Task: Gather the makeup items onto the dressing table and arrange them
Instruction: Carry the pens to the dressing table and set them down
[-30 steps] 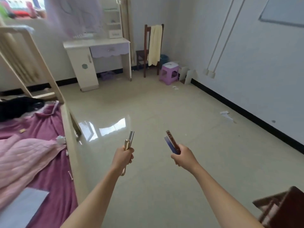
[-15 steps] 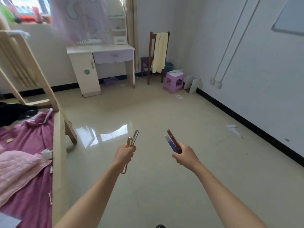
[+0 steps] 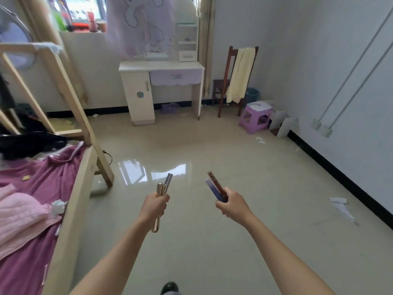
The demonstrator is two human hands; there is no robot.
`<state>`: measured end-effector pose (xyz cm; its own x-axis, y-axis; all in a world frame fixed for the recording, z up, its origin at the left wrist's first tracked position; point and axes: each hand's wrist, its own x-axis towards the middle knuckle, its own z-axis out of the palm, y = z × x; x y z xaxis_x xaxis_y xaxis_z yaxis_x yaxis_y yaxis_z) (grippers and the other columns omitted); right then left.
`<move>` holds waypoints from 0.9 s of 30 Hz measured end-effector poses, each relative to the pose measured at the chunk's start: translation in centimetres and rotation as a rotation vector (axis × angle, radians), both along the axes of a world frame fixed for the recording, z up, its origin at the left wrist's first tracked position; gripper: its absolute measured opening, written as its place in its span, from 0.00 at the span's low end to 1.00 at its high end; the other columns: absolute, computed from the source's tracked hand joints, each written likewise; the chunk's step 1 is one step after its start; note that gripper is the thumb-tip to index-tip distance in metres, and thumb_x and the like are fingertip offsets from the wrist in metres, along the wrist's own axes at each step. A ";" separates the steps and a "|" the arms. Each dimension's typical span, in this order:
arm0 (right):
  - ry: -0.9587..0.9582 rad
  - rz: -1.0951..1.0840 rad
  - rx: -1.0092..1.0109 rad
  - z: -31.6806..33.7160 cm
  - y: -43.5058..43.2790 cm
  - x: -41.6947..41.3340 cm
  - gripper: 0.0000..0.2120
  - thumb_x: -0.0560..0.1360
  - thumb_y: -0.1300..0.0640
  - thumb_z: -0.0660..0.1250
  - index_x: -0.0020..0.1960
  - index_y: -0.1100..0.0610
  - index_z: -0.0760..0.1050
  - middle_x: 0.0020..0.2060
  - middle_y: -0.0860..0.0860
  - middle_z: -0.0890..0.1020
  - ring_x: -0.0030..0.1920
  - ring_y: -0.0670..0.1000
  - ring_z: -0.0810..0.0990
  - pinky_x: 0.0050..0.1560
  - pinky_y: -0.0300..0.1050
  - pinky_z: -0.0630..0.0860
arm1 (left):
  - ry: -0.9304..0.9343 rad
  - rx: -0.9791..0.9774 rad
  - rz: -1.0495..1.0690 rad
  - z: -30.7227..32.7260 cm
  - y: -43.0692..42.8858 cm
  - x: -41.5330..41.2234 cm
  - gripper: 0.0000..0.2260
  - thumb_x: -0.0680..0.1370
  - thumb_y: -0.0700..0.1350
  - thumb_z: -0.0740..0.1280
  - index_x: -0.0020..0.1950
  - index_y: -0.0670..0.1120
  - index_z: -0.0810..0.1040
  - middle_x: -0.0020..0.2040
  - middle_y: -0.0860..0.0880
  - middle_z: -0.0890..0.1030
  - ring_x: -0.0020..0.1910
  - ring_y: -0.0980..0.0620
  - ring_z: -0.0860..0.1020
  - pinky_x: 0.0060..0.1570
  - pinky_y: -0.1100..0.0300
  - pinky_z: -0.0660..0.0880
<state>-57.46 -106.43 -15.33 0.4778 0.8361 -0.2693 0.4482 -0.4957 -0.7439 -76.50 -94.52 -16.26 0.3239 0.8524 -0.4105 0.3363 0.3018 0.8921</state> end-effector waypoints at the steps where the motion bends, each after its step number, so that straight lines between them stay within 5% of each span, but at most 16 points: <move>1: 0.001 0.022 -0.005 -0.1 1.4 0.7 0.11 0.70 0.60 0.63 0.49 0.64 0.71 0.30 0.49 0.73 0.29 0.47 0.73 0.35 0.45 0.70 | -0.002 -0.002 0.026 -0.1 1.1 0.4 0.11 0.74 0.34 0.60 0.33 0.44 0.65 0.27 0.47 0.64 0.26 0.52 0.60 0.27 0.61 0.58; 14: -0.114 0.139 0.059 2.5 23.8 10.8 0.04 0.69 0.60 0.63 0.41 0.60 0.69 0.29 0.49 0.71 0.31 0.51 0.70 0.34 0.43 0.67 | -0.098 0.066 0.172 1.8 21.9 9.0 0.13 0.75 0.34 0.59 0.32 0.45 0.63 0.27 0.48 0.63 0.26 0.51 0.59 0.27 0.61 0.59; 17: -0.148 0.145 0.064 3.1 27.5 13.5 0.10 0.70 0.60 0.63 0.34 0.54 0.63 0.28 0.47 0.68 0.29 0.48 0.66 0.32 0.43 0.62 | -0.093 0.078 0.163 2.3 25.7 12.2 0.12 0.75 0.34 0.59 0.32 0.44 0.63 0.27 0.48 0.62 0.25 0.51 0.59 0.27 0.61 0.59; 27: -0.159 0.162 0.070 3.0 41.3 26.5 0.12 0.70 0.59 0.63 0.33 0.53 0.61 0.29 0.48 0.68 0.31 0.49 0.66 0.32 0.43 0.62 | -0.053 0.088 0.199 2.0 38.3 25.0 0.11 0.74 0.35 0.59 0.32 0.43 0.65 0.28 0.48 0.64 0.26 0.51 0.61 0.27 0.61 0.61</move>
<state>-30.99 -65.18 -12.33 0.3675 0.9195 -0.1400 0.6318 -0.3572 -0.6879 -51.51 -56.24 -14.27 0.1653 0.9334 -0.3185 0.2299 0.2776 0.9328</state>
